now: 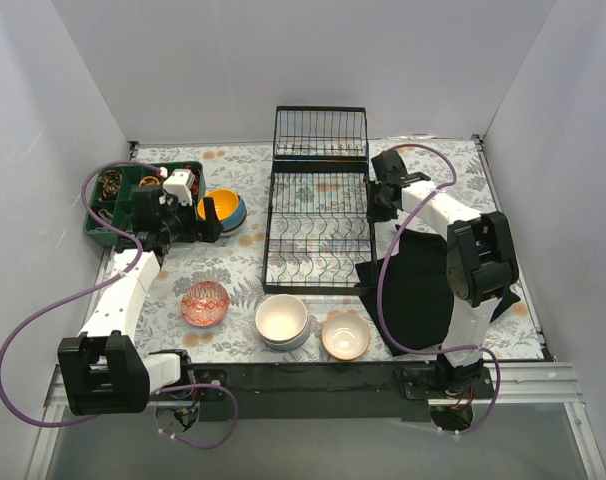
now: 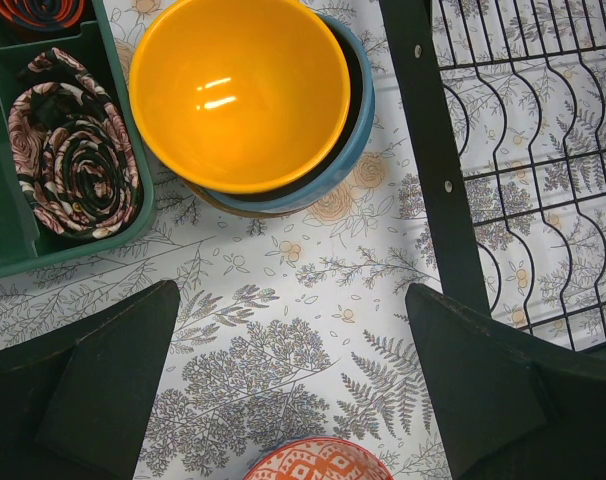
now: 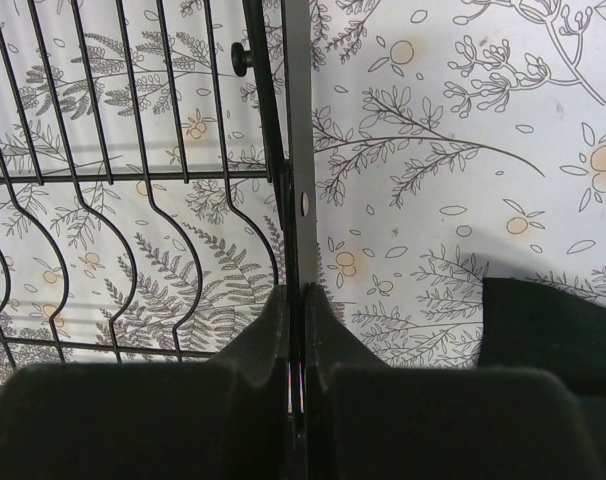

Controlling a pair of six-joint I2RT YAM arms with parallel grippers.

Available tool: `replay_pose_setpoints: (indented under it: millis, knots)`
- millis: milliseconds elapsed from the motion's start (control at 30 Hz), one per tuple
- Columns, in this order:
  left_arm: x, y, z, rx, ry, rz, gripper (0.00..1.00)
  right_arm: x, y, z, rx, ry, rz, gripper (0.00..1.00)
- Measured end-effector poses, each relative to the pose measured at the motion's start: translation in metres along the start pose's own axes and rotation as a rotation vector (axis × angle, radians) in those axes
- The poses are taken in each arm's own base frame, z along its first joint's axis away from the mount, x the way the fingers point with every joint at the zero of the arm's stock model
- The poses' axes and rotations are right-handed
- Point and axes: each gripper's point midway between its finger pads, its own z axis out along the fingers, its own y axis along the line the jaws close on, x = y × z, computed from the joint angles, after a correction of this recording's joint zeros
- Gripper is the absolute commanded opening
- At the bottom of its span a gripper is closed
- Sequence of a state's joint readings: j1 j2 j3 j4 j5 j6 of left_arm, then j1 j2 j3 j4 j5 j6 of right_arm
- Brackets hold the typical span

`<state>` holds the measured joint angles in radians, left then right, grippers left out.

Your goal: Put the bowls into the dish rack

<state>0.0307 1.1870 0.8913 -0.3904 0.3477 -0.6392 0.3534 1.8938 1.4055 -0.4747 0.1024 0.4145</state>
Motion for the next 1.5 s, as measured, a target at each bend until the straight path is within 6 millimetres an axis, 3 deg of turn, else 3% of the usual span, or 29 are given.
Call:
replay_pose_setpoints:
  millis: [467, 567, 600, 700, 800, 1000, 1167, 1300, 1500]
  knots:
    - [-0.001, -0.001, -0.002, 0.0, -0.005, 0.002, 0.98, 0.001, -0.002, -0.003, 0.014, 0.012, -0.002, 0.01]
    - [-0.001, -0.001, -0.002, 0.0, -0.006, 0.002, 0.98, 0.001, -0.001, -0.003, 0.008, 0.012, -0.013, 0.2]
    - [-0.001, -0.001, -0.002, 0.0, -0.007, 0.002, 0.98, 0.002, -0.001, -0.002, 0.005, 0.014, -0.015, 0.35]
    - [-0.001, -0.001, -0.002, 0.0, -0.006, 0.002, 0.98, 0.005, 0.003, -0.002, -0.022, 0.022, -0.009, 0.61]
    - [-0.001, -0.001, -0.003, 0.0, -0.007, 0.002, 0.98, 0.009, 0.004, -0.007, -0.042, 0.029, -0.015, 0.71]
    - [-0.012, -0.003, -0.009, 0.003, -0.018, 0.034, 0.98, 0.008, -0.003, -0.052, -0.092, -0.039, -0.07, 0.73]
    - [-0.056, -0.013, -0.017, 0.059, -0.07, 0.14, 0.86, 0.003, -0.024, -0.086, -0.13, -0.117, -0.1, 0.7]
    - [-0.081, -0.02, -0.013, 0.112, -0.072, 0.205, 0.87, 0.015, -0.033, -0.097, -0.195, -0.115, -0.213, 0.73]
    - [-0.063, -0.034, -0.004, 0.181, 0.004, 0.231, 0.88, 0.041, -0.033, -0.124, -0.284, -0.136, -0.508, 0.75]
